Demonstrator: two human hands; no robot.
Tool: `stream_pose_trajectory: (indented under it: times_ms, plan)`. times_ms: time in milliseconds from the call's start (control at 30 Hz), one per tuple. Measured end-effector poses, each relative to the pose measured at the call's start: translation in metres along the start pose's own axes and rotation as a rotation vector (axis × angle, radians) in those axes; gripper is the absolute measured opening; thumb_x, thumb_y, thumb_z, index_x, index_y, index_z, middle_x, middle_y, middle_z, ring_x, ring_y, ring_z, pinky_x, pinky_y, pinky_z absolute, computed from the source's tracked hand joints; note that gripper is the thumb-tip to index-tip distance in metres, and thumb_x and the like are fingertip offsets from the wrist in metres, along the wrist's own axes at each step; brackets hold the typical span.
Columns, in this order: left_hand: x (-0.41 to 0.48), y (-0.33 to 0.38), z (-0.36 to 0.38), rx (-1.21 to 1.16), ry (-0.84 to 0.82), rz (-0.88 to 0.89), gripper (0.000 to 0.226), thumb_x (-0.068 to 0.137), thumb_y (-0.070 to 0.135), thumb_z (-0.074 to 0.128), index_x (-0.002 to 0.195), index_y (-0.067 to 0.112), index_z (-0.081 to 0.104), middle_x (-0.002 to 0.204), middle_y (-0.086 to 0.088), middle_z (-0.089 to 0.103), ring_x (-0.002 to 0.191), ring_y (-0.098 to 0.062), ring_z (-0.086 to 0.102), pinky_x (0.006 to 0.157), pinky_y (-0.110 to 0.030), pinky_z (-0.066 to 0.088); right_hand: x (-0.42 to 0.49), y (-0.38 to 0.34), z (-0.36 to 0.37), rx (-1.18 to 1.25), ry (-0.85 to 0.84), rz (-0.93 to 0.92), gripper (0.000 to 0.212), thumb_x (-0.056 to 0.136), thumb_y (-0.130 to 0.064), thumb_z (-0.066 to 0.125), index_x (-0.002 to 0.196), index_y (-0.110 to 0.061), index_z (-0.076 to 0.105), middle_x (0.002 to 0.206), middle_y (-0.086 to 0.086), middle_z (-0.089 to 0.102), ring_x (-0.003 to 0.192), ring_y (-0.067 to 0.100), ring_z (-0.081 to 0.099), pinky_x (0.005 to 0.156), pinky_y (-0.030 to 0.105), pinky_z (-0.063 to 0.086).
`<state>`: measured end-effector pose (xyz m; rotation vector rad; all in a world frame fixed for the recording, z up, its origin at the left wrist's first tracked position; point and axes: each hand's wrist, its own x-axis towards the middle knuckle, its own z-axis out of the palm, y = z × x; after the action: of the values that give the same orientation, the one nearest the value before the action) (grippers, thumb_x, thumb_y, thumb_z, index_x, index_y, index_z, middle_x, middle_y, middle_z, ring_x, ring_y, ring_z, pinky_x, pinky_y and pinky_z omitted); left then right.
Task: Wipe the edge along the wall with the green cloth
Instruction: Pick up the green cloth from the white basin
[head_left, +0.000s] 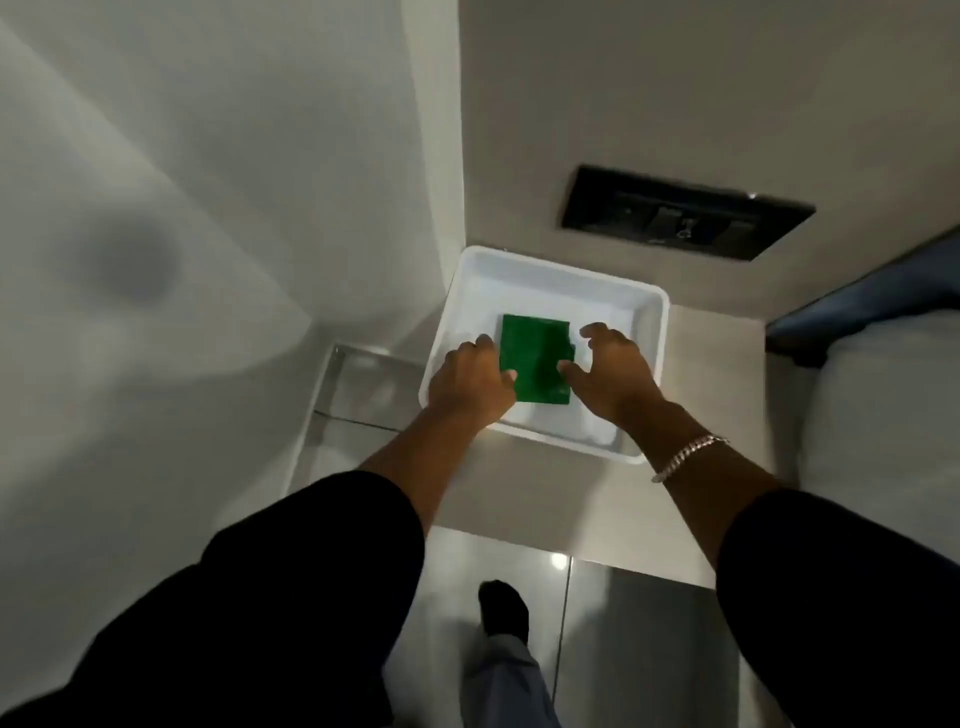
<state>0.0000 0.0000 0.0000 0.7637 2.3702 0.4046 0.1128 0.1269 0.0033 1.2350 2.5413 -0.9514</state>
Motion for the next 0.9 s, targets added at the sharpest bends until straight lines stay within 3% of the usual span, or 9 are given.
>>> stream_pose_trajectory:
  times_ms: [133, 267, 400, 467, 567, 633, 700, 900]
  plan:
    - [0.025, 0.003, 0.028, -0.165, -0.013, -0.157, 0.042, 0.089, 0.027, 0.063, 0.122, 0.002, 0.053, 0.126, -0.019, 0.060, 0.118, -0.036, 0.057, 0.092, -0.043, 0.049, 0.022, 0.002, 0.030, 0.100, 0.023, 0.105, 0.055, 0.088, -0.027, 0.065, 0.134, -0.007, 0.042, 0.130, 0.018, 0.056, 0.119, 0.034, 0.053, 0.095, 0.040, 0.045]
    - [0.041, 0.006, 0.044, -0.426, 0.046, -0.307, 0.036, 0.078, 0.010, 0.070, 0.111, 0.002, 0.061, 0.113, -0.018, 0.068, 0.105, -0.034, 0.066, 0.080, -0.037, 0.055, 0.031, 0.009, 0.050, 0.201, 0.096, 0.169, 0.060, 0.081, -0.013, 0.069, 0.134, -0.006, 0.043, 0.126, 0.018, 0.059, 0.116, 0.034, 0.055, 0.097, 0.045, 0.049]
    - [0.045, 0.005, 0.041, -0.616, 0.023, -0.439, 0.030, 0.073, 0.005, 0.072, 0.103, 0.003, 0.069, 0.103, -0.014, 0.073, 0.094, -0.028, 0.071, 0.071, -0.027, 0.053, 0.027, 0.008, 0.054, 0.368, 0.164, 0.153, 0.055, 0.079, 0.000, 0.065, 0.131, -0.006, 0.050, 0.113, 0.016, 0.067, 0.102, 0.031, 0.064, 0.091, 0.043, 0.055]
    - [0.036, 0.004, 0.032, -0.670, 0.033, -0.446, 0.027, 0.073, 0.005, 0.071, 0.100, 0.003, 0.071, 0.101, -0.015, 0.075, 0.092, -0.028, 0.072, 0.072, -0.027, 0.056, 0.016, 0.002, 0.050, 0.441, 0.202, 0.127, 0.051, 0.079, 0.001, 0.065, 0.128, -0.008, 0.054, 0.109, 0.012, 0.068, 0.091, 0.024, 0.065, 0.083, 0.036, 0.058]
    - [0.004, 0.001, 0.015, -0.737, 0.097, -0.416, 0.030, 0.074, 0.004, 0.071, 0.104, 0.006, 0.073, 0.103, -0.011, 0.075, 0.094, -0.027, 0.071, 0.083, -0.030, 0.059, -0.010, -0.012, 0.041, 0.529, 0.250, 0.088, 0.048, 0.080, 0.000, 0.066, 0.125, -0.011, 0.057, 0.102, 0.004, 0.066, 0.078, 0.016, 0.064, 0.068, 0.021, 0.057]
    - [-0.026, -0.004, 0.001, -0.787, 0.150, -0.405, 0.031, 0.072, 0.005, 0.072, 0.103, 0.008, 0.074, 0.100, -0.011, 0.076, 0.093, -0.028, 0.072, 0.088, -0.037, 0.061, -0.035, -0.025, 0.036, 0.570, 0.262, 0.051, 0.047, 0.080, -0.002, 0.068, 0.124, -0.013, 0.058, 0.100, 0.002, 0.066, 0.079, 0.014, 0.065, 0.065, 0.020, 0.057]
    - [-0.058, -0.013, -0.012, -0.828, 0.177, -0.413, 0.032, 0.070, 0.005, 0.073, 0.103, 0.009, 0.075, 0.099, -0.014, 0.078, 0.091, -0.029, 0.074, 0.088, -0.044, 0.063, -0.064, -0.040, 0.035, 0.593, 0.260, 0.013, 0.046, 0.080, -0.003, 0.070, 0.123, -0.016, 0.058, 0.097, 0.000, 0.065, 0.078, 0.009, 0.064, 0.062, 0.014, 0.055]
    - [-0.184, -0.070, -0.030, -0.875, 0.246, -0.460, 0.029, 0.068, 0.008, 0.074, 0.096, 0.013, 0.077, 0.091, -0.011, 0.079, 0.087, -0.026, 0.074, 0.083, -0.044, 0.064, -0.173, -0.082, 0.058, 0.618, 0.143, -0.122, 0.043, 0.080, 0.001, 0.070, 0.119, -0.011, 0.058, 0.093, 0.003, 0.064, 0.080, 0.002, 0.062, 0.060, 0.008, 0.050]
